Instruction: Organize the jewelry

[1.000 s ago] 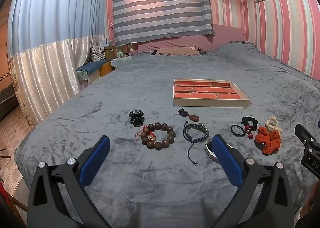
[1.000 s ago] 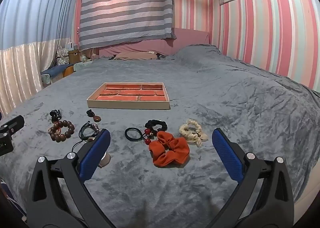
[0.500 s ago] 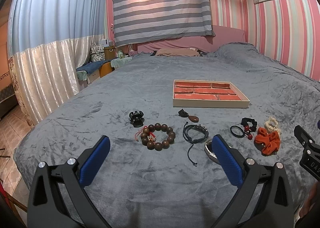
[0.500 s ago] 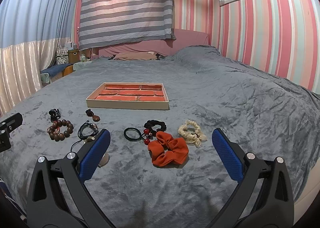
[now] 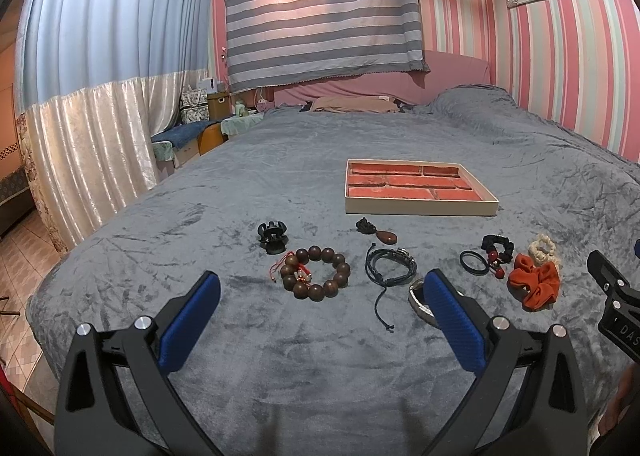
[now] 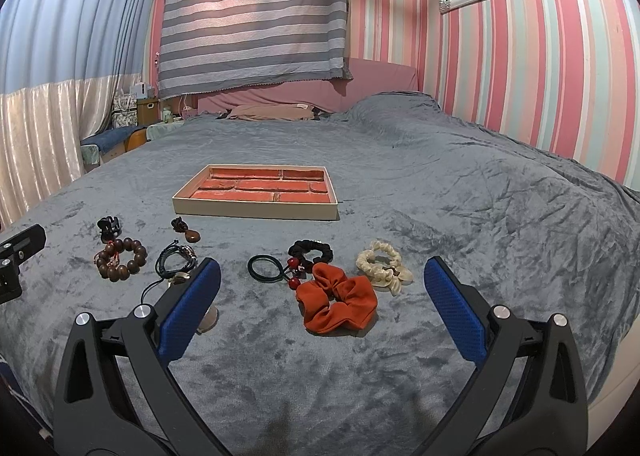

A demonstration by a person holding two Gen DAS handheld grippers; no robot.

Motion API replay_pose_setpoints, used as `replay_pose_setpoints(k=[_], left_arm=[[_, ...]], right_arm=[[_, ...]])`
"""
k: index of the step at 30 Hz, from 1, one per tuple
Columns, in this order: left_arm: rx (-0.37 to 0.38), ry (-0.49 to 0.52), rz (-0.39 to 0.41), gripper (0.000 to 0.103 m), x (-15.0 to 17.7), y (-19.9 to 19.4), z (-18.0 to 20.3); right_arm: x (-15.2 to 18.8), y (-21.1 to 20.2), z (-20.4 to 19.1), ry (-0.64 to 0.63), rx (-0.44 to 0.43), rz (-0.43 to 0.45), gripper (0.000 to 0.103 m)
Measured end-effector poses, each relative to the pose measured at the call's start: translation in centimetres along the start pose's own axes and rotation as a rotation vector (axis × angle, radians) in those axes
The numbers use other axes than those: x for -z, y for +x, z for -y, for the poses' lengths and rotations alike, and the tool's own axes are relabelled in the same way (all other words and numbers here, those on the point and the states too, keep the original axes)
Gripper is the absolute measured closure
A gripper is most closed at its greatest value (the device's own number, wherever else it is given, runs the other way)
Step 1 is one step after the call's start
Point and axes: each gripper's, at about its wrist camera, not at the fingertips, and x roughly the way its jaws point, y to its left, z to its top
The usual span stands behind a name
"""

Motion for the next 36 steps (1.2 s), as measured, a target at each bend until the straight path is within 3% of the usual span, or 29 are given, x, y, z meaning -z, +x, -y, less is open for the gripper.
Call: replay_pose_setpoints(k=[36], left_arm=[[0.012, 0.003, -0.019, 0.004, 0.9, 1.1, 0.5]], right_arm=[[0.5, 0.4, 0.9, -0.003, 0.004, -0.011, 0.004]])
